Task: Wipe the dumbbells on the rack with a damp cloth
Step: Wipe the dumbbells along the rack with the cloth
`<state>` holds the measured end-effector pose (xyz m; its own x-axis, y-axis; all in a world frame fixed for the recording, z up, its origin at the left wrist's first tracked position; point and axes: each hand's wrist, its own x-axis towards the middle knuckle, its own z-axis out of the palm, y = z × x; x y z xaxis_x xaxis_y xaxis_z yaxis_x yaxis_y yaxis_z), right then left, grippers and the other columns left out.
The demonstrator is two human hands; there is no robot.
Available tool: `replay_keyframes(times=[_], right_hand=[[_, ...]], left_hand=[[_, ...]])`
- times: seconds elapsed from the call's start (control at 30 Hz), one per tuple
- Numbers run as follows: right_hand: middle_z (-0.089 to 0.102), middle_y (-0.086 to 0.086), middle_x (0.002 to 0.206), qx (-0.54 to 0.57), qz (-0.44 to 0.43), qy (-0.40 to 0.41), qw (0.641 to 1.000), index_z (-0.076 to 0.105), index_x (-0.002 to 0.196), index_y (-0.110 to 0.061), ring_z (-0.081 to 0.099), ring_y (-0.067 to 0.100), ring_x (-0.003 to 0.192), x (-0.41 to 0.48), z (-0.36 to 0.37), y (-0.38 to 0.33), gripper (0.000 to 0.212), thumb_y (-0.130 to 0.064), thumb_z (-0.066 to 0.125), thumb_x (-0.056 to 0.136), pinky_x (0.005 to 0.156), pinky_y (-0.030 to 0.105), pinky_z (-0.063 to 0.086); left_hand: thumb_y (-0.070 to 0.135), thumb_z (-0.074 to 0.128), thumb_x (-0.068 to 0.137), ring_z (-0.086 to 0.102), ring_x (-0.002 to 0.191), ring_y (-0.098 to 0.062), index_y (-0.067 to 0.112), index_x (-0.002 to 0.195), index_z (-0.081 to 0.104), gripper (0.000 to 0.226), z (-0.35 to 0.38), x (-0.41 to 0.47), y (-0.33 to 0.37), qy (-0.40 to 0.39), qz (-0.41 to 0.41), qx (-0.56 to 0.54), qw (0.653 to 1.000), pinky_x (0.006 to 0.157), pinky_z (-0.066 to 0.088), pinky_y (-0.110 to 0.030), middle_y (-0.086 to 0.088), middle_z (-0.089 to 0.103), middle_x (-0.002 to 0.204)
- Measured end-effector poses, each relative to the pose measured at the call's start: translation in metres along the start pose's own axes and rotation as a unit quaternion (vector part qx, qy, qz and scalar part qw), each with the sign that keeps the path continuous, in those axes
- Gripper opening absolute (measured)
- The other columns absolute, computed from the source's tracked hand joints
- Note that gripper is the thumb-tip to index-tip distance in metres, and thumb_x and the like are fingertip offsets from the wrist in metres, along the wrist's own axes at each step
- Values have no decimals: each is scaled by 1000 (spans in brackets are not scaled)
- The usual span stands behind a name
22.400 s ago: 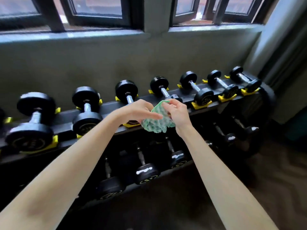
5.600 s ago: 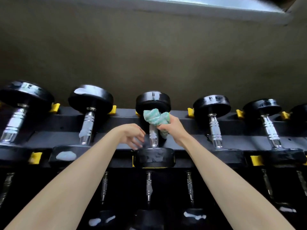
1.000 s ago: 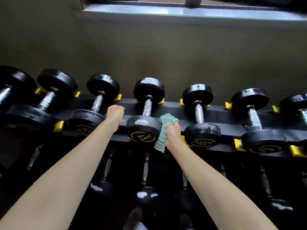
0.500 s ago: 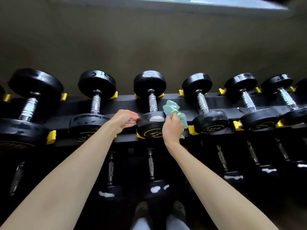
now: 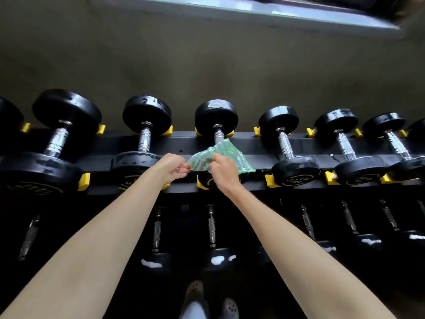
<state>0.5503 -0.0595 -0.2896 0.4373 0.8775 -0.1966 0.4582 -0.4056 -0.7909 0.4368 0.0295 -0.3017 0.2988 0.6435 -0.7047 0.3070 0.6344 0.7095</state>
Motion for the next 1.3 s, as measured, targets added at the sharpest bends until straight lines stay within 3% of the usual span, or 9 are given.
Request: replay_keyframes(times=[0.13,0.23,0.33,0.5,0.63,0.8,0.9,1.03,1.3], right_hand=[[40,2,65,-9,12,-66,998,30,55,-15,39,21,71,6,-13,-5,32,3,40,79,66,32,29],[38,1,65,4,56,-149,987,36,59,-14,36,16,63,4,-24,-4,29,5,44,81,60,29,27],[46,3,73,100,165,-193,962,54,94,-5,42,12,60,-8,-30,10,13,2,45,89,58,24,33],[66,13,99,410,230,-257,844,55,113,-2,66,23,79,-13,-41,21,26,-3,35,96,70,33,55],[67,15,97,549,208,-265,765,53,116,-1,67,23,79,-10,-47,11,29,-6,34,95,71,33,57],[66,17,98,637,176,-190,726,54,114,1,65,25,84,2,-57,4,31,-6,36,89,80,36,54],[60,20,112,654,165,-142,724,49,121,2,58,30,100,12,-64,6,32,-5,32,95,94,43,43],[55,20,127,632,145,-87,756,47,129,-6,57,34,109,22,-72,10,39,1,32,93,91,51,45],[72,0,86,467,77,-64,878,62,97,-12,68,18,83,42,-75,16,42,16,32,90,72,32,58]], left_hand=[[-4,23,98,49,125,-34,-10,138,28,40,-6,-5,-3,46,3,0,999,104,40,-39,-27,48,134],[-2,23,100,47,126,-32,-12,137,29,39,-5,-13,-2,51,16,0,999,107,38,-38,-26,47,135],[-2,25,100,58,109,-27,-10,139,28,40,-5,-18,-2,36,31,-3,999,105,40,-37,-26,47,136],[-1,31,99,52,120,-34,-8,138,34,40,-11,-19,0,5,35,-63,997,98,43,-38,-27,48,134],[21,37,101,58,102,-27,2,123,50,33,-12,-23,2,-73,22,-99,992,77,48,-35,-19,52,133],[71,17,89,58,113,-32,6,126,55,84,-8,-26,9,-240,-18,-71,968,87,48,-44,-17,61,123],[69,25,88,65,99,-29,4,118,59,79,-7,-28,21,-275,-17,-61,959,85,51,-42,-15,67,109],[28,43,96,69,92,-22,5,116,57,34,-5,-27,37,-247,34,-67,966,79,57,-37,-9,70,106],[9,37,99,72,73,-14,3,120,53,28,10,-3,59,-205,38,-113,972,59,59,-29,-10,66,103]])
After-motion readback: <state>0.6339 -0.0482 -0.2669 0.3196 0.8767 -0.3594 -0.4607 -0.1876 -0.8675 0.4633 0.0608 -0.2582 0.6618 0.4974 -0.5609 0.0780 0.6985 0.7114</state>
